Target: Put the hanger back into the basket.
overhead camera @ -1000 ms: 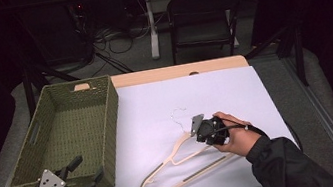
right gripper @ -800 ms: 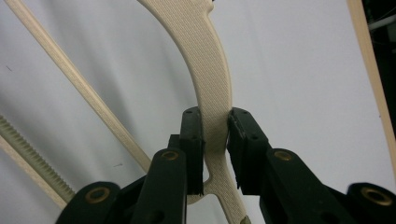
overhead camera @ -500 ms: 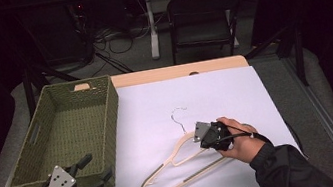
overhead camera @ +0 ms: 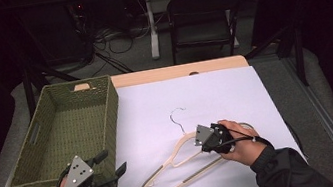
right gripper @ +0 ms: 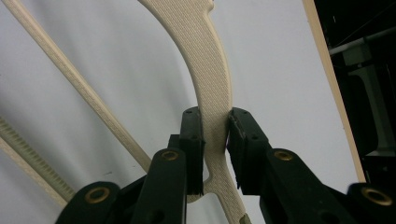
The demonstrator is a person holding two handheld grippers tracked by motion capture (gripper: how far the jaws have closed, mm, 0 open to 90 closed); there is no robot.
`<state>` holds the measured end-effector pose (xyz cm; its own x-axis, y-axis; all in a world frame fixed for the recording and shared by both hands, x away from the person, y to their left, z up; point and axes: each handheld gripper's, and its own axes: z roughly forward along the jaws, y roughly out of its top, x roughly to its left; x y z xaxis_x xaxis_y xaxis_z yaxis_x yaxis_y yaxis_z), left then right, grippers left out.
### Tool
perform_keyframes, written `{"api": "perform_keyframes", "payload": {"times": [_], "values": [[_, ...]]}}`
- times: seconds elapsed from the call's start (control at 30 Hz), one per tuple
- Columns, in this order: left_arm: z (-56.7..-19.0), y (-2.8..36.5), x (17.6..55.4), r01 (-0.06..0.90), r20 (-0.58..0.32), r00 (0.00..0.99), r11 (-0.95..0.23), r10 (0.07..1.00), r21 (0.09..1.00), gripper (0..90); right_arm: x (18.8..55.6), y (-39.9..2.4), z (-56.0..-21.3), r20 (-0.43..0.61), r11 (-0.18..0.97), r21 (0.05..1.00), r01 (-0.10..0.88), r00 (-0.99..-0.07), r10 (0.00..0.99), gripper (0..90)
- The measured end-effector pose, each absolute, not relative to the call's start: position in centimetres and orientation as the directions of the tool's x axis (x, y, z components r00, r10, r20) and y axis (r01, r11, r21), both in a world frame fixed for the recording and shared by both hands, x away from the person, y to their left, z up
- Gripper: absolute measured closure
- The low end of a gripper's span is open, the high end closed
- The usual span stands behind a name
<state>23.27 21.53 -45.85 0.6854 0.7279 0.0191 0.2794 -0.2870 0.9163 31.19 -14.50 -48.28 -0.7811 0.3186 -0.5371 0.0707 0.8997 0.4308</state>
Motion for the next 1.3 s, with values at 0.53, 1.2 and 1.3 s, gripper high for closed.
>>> {"api": "perform_keyframes", "payload": {"times": [0.53, 1.2, 1.3], "values": [[-46.4, 17.9, 26.1, 0.345, -0.017, 0.759, -0.38, 0.651, 0.858, 32.6, 30.9, -14.3, -48.3, -0.556, 0.902, 0.429, 0.041, -0.775, 0.299, 76.6], [-48.4, 12.7, 29.2, 0.444, -0.177, 0.837, -0.454, 0.517, 0.772, 44.2, 30.6, -14.2, -48.3, -0.594, 0.906, 0.423, 0.0, -0.755, 0.277, 76.6], [-48.9, 12.2, 29.5, 0.464, -0.208, 0.837, -0.455, 0.505, 0.761, 45.6, 30.5, -14.2, -48.3, -0.595, 0.906, 0.424, 0.001, -0.754, 0.279, 76.6]]}}
